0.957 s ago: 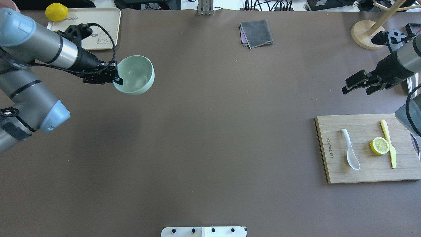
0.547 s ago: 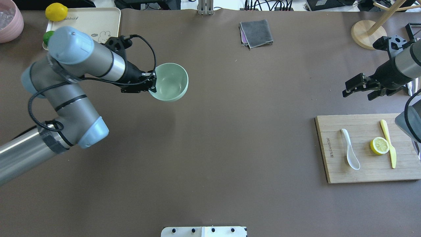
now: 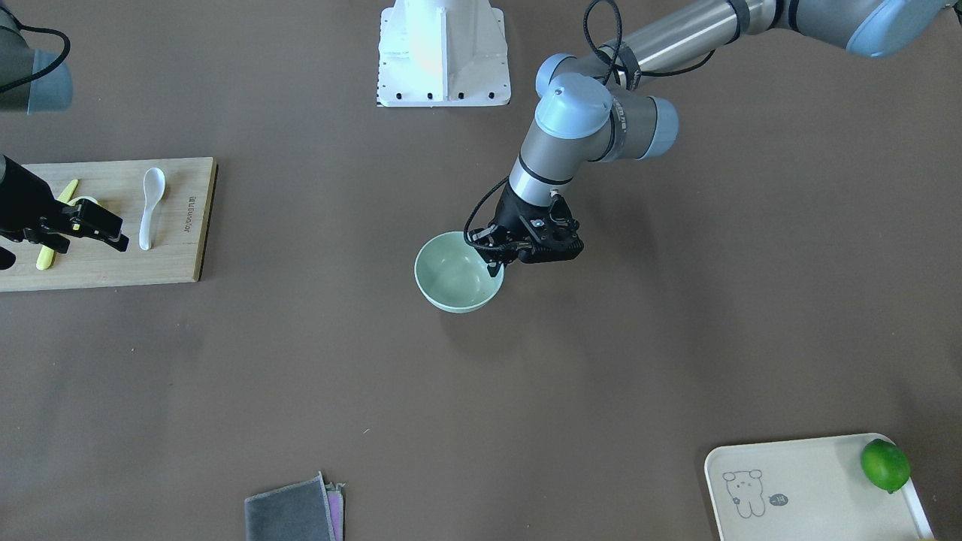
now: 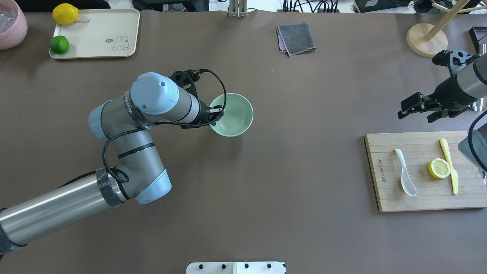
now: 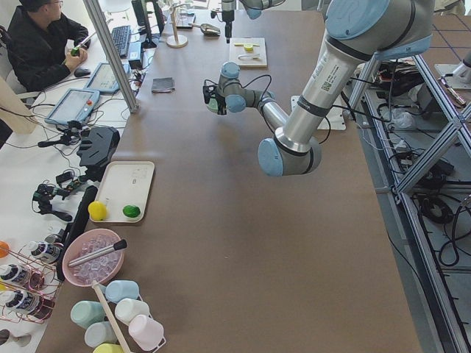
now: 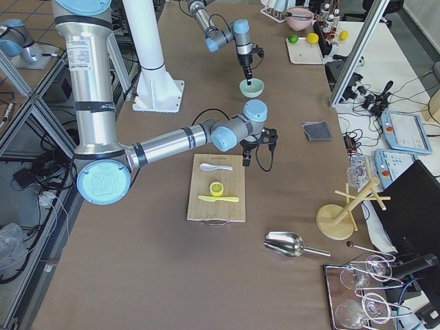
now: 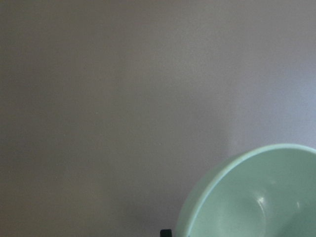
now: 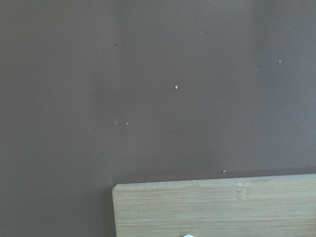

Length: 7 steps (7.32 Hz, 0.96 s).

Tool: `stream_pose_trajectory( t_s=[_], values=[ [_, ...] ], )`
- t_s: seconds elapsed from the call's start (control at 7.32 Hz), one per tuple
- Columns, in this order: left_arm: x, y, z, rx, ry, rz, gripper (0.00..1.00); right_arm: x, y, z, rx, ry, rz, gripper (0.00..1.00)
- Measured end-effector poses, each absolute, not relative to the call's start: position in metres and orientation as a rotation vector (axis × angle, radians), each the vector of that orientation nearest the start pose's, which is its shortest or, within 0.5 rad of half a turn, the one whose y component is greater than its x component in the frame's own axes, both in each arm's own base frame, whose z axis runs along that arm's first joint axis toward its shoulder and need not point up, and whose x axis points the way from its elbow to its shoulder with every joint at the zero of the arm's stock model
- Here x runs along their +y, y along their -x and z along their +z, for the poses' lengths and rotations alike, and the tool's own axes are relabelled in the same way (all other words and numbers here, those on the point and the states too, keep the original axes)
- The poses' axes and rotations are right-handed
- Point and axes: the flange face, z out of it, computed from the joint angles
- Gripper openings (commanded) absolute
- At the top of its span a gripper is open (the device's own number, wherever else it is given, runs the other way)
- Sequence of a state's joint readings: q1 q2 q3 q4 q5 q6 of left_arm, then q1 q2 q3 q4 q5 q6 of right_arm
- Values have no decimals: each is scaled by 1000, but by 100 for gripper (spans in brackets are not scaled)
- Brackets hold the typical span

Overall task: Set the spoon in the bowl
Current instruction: 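Drag the bowl toward table center with the left gripper while the right arm advances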

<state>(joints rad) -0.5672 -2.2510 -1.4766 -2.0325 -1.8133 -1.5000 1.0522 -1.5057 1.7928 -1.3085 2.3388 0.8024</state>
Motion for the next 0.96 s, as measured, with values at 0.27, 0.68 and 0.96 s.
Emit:
stream_pose_trajectory(
  t_s=[0.27,0.68,0.96],
  values=[
    [-483,-559,238,1059,-128,-322,88,-481,214,489,-903,63,36,100],
    [-480,-554,232,1071,-140,-322,97,-468,221,501,-892,94,21,100],
    [-478,-546,223,1088,-159,-327,97,-458,226,509,-881,113,10,100]
  ],
)
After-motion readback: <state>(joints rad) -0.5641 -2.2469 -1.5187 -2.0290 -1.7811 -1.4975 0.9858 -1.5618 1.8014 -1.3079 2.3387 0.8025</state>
